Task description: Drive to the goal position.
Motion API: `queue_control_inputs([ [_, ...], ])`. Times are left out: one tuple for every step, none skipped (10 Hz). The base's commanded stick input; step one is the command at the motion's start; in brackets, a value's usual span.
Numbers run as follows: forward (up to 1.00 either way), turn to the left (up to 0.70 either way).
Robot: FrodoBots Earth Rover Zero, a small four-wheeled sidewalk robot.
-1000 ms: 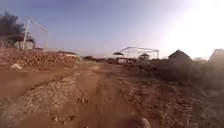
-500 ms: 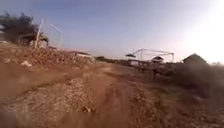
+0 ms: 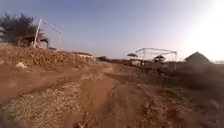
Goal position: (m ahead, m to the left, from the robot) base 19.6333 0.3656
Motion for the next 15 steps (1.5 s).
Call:
queue_control_inputs([
  [0.70, 0.00],
  [0.70, 0.00],
  [0.70, 0.00],
  [0.70, 0.00],
  [0.70, 0.00],
  [0.70, 0.00],
  [0.70, 0.00],
  [0.70, 0.00],
  [0.70, 0.00],
  [0.70, 0.00],
  [0.70, 0.00],
  [0.70, 0.00],
  [0.70, 0.00],
  [0.70, 0.00],
  [0.70, 0.00],
])
